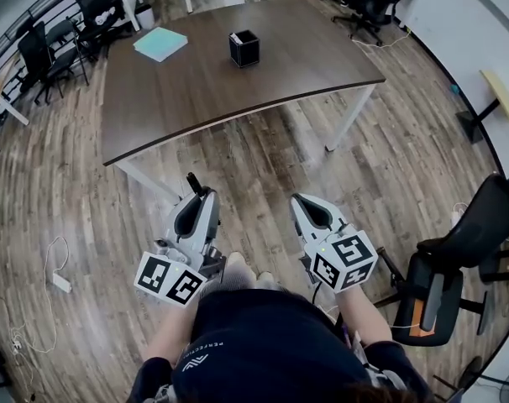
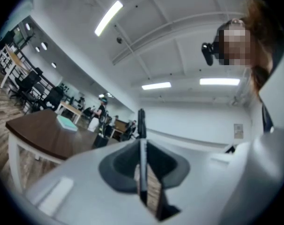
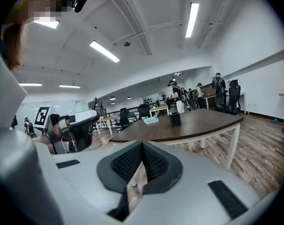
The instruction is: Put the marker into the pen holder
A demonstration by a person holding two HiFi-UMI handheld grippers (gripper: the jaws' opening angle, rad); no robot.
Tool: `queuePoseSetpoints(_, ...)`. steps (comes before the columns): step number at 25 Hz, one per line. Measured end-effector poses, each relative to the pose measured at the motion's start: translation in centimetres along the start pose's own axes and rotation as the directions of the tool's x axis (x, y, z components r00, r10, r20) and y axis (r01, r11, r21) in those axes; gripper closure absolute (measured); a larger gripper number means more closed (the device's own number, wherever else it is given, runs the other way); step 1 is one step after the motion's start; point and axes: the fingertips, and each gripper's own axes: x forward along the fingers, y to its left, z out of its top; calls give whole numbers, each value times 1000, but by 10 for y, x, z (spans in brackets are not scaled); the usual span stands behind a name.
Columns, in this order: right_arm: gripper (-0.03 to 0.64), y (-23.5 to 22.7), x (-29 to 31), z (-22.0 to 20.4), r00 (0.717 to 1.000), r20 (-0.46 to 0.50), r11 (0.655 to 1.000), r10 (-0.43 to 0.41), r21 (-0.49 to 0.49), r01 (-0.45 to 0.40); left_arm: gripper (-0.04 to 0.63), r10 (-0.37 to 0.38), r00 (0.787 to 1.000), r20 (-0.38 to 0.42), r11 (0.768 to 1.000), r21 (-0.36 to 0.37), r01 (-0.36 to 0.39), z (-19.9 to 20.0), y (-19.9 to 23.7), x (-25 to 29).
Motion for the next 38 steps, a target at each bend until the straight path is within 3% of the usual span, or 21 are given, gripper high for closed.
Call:
queuePoseSetpoints(12, 627, -35, 62, 25, 1000, -4, 999, -31, -30, 31, 556, -104, 994, -11, 994, -31, 104, 1, 46, 81)
queuePoseSetpoints(30, 627, -61, 237, 73, 999, -33, 1000, -9, -22, 8, 555, -170, 983, -69, 985, -49, 166, 23, 180, 185)
queuePoseSetpoints(38, 627, -83, 276, 94, 999, -43, 999, -19, -29, 18, 556, -192, 980, -61, 980, -72, 187, 29, 205, 224)
